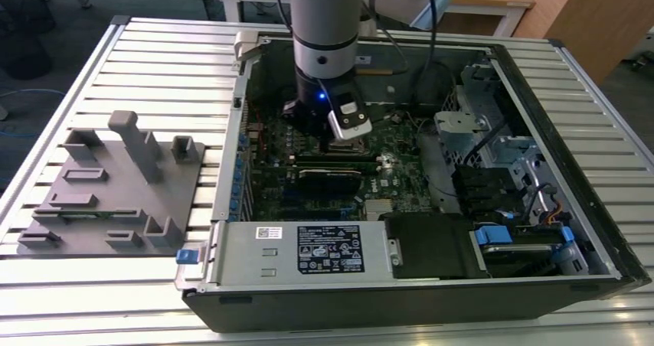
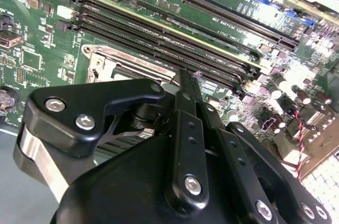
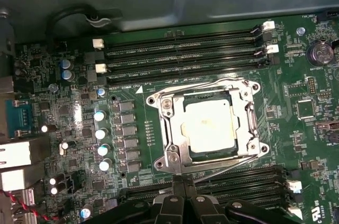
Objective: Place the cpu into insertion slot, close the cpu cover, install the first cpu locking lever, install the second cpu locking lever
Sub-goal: 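Install the second cpu locking lever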
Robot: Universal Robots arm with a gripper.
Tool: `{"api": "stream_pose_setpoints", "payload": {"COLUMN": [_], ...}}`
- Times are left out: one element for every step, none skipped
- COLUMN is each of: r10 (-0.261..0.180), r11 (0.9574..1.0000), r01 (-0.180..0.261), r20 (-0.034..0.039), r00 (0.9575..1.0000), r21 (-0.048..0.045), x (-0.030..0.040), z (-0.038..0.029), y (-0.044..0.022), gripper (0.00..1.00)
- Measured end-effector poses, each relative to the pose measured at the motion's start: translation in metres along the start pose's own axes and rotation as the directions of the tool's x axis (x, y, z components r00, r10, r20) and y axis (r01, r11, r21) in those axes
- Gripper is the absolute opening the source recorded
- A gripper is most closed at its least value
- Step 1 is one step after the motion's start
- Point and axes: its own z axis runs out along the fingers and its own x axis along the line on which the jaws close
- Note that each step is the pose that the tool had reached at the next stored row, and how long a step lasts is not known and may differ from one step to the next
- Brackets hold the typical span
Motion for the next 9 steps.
{"api": "stream_pose_setpoints", "payload": {"r10": [0.000,0.000,0.000,0.000,0.000,0.000,0.000,0.000,0.000], "r11": [1.0000,1.0000,1.0000,1.0000,1.0000,1.0000,1.0000,1.0000,1.0000], "r01": [0.000,0.000,0.000,0.000,0.000,0.000,0.000,0.000,0.000], "r20": [0.0000,0.0000,0.0000,-0.0001,-0.0001,-0.0001,-0.0002,-0.0001,-0.0001], "r00": [1.0000,1.0000,1.0000,1.0000,1.0000,1.0000,1.0000,1.0000,1.0000], "r21": [0.0000,0.0001,0.0002,0.0002,0.0002,0.0002,0.0002,0.0001,-0.0001], "x": [0.0006,0.0010,0.0012,0.0016,0.0019,0.0020,0.0021,0.0022,0.0022], "z": [0.0001,0.0002,0.0003,0.0007,0.0013,0.0023,0.0034,0.0045,0.0054], "y": [-0.0001,-0.0002,-0.0002,-0.0003,-0.0004,-0.0004,-0.0005,-0.0006,-0.0006], "gripper": [0.10,0.10,0.10,0.10,0.10,0.10,0.10,0.10,0.10]}}
